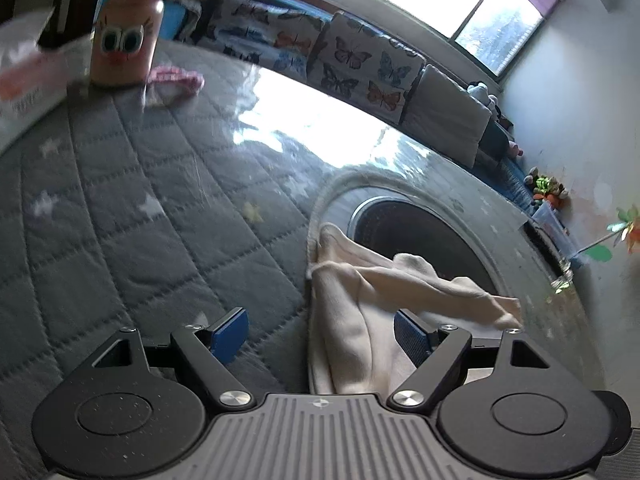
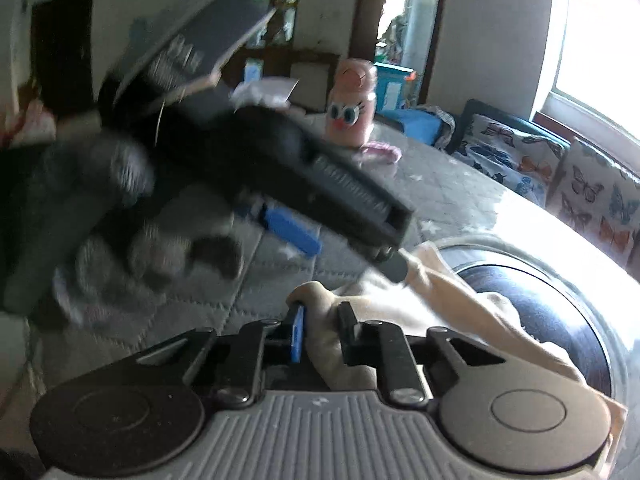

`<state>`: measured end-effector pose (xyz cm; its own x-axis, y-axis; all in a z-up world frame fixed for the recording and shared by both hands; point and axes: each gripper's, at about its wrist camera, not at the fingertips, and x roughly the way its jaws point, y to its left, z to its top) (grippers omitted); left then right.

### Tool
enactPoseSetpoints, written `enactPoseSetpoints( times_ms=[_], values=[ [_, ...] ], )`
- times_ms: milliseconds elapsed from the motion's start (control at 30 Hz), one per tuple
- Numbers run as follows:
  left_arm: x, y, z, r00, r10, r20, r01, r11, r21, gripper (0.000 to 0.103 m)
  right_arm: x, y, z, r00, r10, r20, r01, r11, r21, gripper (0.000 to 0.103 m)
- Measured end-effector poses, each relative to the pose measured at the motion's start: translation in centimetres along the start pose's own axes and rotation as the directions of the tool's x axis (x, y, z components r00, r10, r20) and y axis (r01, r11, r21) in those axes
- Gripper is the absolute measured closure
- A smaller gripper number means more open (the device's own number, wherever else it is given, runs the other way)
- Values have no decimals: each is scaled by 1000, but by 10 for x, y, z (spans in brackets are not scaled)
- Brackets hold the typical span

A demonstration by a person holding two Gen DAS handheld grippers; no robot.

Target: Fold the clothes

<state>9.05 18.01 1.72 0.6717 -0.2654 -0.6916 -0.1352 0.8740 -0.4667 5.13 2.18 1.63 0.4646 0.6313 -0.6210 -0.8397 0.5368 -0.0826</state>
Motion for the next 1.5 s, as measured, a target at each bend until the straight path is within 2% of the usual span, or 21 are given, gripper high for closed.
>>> enactPoseSetpoints(
  times_ms=[167,300,433,467,600,800,933,1033,1167,1333,1400,1500],
  values=[
    [6,2,1,997,-59,-40,55,994,-97,37,-18,-20,3,999,23,48,-28,994,101,89],
    [12,2,1,994,-95,-62,84,984,-155,55,-26,-25,0,997,29,65,-36,993,116,89],
    [17,2,-2,992,-101,-75,86,980,-181,83,-35,-26,-8,998,38,58,-45,993,110,89],
    [17,2,-2,992,-102,-75,87,979,-182,84,-36,-24,-9,998,41,53,-47,993,110,88],
    [16,3,-3,992,-103,-70,89,980,-180,86,-46,-28,-17,997,47,58,-55,988,141,86],
    [15,2,-6,993,-95,-63,84,983,-165,86,-64,-59,-39,997,-70,42,58,972,229,85],
    [14,3,-5,993,-99,-64,87,982,-168,86,-77,-89,-68,981,-191,-16,186,927,326,85],
    [14,2,-5,993,-95,-64,84,983,-163,86,-92,-111,-91,970,-238,-52,238,881,410,85],
    [14,1,-5,994,-92,-64,81,984,-156,86,-103,-123,-111,966,-244,-83,255,860,441,86],
    [15,0,-5,994,-86,-67,75,986,-151,86,-103,-126,-108,969,-232,-84,245,862,443,86],
    [15,-1,-5,994,-83,-67,72,986,-148,86,-102,-130,-102,968,-238,-78,247,860,447,82],
    [15,-1,-6,994,-83,-65,72,986,-149,86,-98,-143,-97,956,-283,-75,285,839,463,66]
  ],
)
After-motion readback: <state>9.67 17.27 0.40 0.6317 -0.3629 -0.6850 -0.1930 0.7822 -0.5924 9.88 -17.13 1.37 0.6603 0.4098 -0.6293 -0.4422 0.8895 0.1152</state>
